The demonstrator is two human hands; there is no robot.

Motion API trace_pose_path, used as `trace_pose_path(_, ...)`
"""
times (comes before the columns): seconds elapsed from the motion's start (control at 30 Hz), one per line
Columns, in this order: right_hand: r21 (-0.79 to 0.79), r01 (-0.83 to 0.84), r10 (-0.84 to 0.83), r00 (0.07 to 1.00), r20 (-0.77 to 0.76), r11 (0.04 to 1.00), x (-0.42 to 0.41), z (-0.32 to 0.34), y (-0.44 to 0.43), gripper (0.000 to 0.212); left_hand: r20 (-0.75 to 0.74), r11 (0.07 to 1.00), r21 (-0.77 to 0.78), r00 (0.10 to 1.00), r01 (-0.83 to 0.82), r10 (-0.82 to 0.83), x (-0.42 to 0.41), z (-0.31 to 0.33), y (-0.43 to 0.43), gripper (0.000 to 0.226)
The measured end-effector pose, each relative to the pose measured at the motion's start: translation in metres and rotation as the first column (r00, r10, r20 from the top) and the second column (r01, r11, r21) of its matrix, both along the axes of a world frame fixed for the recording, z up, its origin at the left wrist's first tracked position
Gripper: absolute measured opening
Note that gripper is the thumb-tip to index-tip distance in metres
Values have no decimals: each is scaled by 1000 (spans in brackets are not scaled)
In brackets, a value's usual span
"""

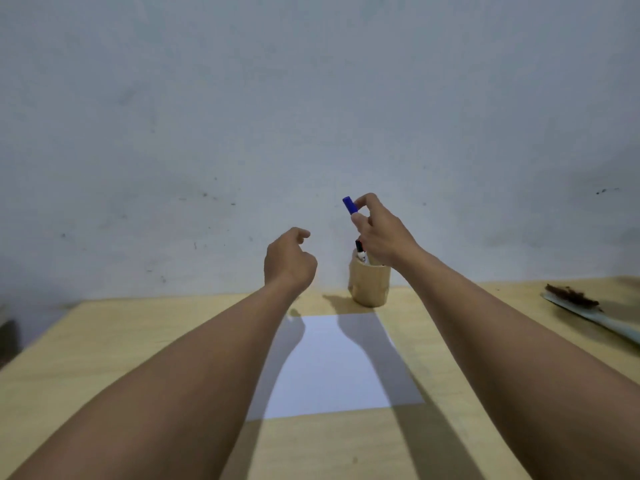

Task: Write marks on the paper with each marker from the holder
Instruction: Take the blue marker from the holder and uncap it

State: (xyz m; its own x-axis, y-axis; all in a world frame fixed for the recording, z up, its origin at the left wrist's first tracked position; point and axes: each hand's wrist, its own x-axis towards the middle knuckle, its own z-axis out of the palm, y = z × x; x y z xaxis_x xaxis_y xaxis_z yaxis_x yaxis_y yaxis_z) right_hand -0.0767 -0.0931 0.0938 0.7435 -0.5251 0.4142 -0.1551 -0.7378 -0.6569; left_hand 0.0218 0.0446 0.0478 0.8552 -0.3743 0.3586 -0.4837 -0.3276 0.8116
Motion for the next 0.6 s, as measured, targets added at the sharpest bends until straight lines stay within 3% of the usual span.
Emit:
trace_pose_path(0.23, -75, -103, 94, 989, -115, 992, 10, 5, 62, 30, -127, 992, -124, 991, 23, -39, 12, 27, 71, 30)
trace_pose_path(0.4, -134, -191, 159, 962, -221, 972, 18, 11, 96, 33, -308, 964, -219, 926, 153, -217, 9, 42, 104, 20)
trace_pose_path(0.6, 35, -254, 255, 942, -220, 967, 19, 20, 110, 19, -298, 958, -245, 929, 147, -219, 16, 44, 125, 15)
